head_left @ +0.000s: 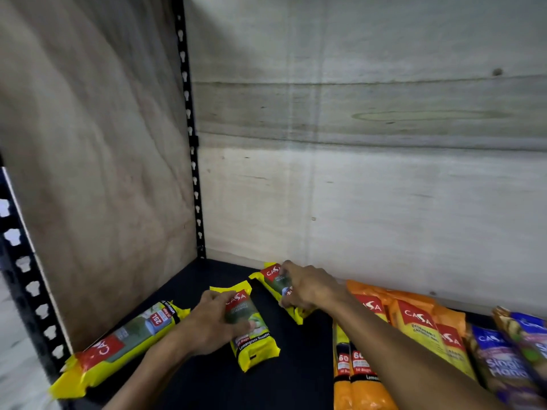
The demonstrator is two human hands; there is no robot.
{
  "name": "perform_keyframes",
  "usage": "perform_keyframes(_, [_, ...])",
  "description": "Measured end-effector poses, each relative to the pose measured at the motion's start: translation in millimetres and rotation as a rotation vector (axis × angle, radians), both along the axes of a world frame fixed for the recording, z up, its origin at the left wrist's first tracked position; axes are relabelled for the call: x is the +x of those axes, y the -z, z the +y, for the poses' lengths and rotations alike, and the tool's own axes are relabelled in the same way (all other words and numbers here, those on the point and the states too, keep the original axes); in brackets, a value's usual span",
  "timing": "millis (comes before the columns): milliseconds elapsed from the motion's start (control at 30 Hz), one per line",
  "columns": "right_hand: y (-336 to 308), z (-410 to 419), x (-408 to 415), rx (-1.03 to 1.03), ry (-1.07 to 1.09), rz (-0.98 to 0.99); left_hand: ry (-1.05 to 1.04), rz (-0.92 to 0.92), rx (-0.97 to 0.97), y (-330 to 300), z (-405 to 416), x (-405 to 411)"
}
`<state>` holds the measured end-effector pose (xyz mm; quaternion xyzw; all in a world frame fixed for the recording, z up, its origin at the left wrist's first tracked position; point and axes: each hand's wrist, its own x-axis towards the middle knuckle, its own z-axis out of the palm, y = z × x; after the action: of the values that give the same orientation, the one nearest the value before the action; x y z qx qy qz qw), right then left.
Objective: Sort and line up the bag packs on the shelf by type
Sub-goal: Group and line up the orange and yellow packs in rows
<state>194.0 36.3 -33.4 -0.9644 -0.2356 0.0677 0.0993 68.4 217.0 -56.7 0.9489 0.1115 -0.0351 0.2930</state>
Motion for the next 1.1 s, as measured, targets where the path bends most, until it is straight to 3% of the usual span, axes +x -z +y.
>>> perform_keyframes(133, [7.7,-2.2,-20.3,0.061,0.023,-0.076,-0.085,-0.043,-0.134,1.1,-1.9,1.8])
perform_keyframes(267, [9.7,-14.2,-38.9,0.077,0.016,-0.004,-0.130,-0.052,-0.480,6.2,-8.1,5.6])
perform_keyframes(333, [7.6,-21.5,-48.6,0.082,0.010,0.020,-0.121,-0.065,-0.563,8.1,-7.8,8.1])
perform_keyframes(633, [0.4,-39.2,-89.1,0.015,0.074,0.042,0.027,-0.005,-0.686,12.6,-14.6,20.8])
perform_keyframes(1100, [-9.4,-47.6,-127.6,-0.070,0.162,0.050,0.123,0.028,-0.634,19.3,-34.5,21.0])
